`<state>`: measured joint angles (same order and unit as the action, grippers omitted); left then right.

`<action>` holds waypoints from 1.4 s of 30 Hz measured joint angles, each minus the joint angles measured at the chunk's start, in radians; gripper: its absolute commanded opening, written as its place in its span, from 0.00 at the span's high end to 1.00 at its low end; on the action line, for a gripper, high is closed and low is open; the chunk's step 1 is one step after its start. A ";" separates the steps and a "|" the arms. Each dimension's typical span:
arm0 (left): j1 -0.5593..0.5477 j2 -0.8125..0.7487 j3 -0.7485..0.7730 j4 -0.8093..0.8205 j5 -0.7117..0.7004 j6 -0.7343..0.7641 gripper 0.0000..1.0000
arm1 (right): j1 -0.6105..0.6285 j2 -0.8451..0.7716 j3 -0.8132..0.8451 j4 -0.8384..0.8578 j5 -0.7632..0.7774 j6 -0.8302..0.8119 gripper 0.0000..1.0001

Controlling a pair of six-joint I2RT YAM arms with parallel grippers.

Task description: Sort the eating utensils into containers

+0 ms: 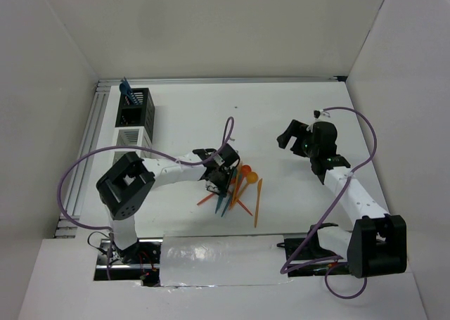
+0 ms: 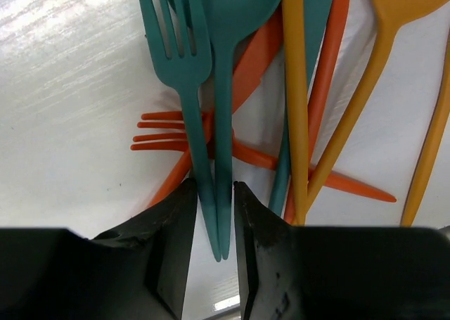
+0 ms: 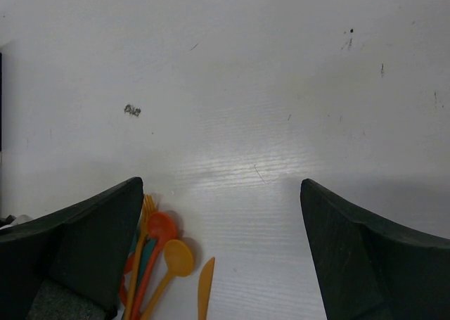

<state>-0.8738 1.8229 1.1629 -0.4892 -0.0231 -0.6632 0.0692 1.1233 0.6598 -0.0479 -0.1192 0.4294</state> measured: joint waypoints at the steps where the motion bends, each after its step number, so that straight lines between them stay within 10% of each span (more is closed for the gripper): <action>1: 0.001 0.000 0.000 0.006 0.001 0.000 0.63 | 0.000 0.000 0.000 0.000 0.000 0.000 0.01; 11: 0.010 0.012 0.006 0.053 0.023 0.002 0.91 | -0.001 0.000 0.000 0.000 0.007 0.000 0.02; 23: 0.082 -0.196 -0.108 0.090 0.045 0.038 0.91 | -0.002 0.007 0.000 0.001 0.008 0.001 0.02; 42: 0.724 -0.565 -0.188 0.448 0.195 0.194 0.91 | -0.002 0.090 0.005 0.011 0.006 0.014 0.03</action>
<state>-0.1501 1.2583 0.9749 -0.0414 0.1722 -0.4694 0.0669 1.2137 0.6643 -0.0368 -0.1135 0.4435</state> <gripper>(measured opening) 0.185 0.975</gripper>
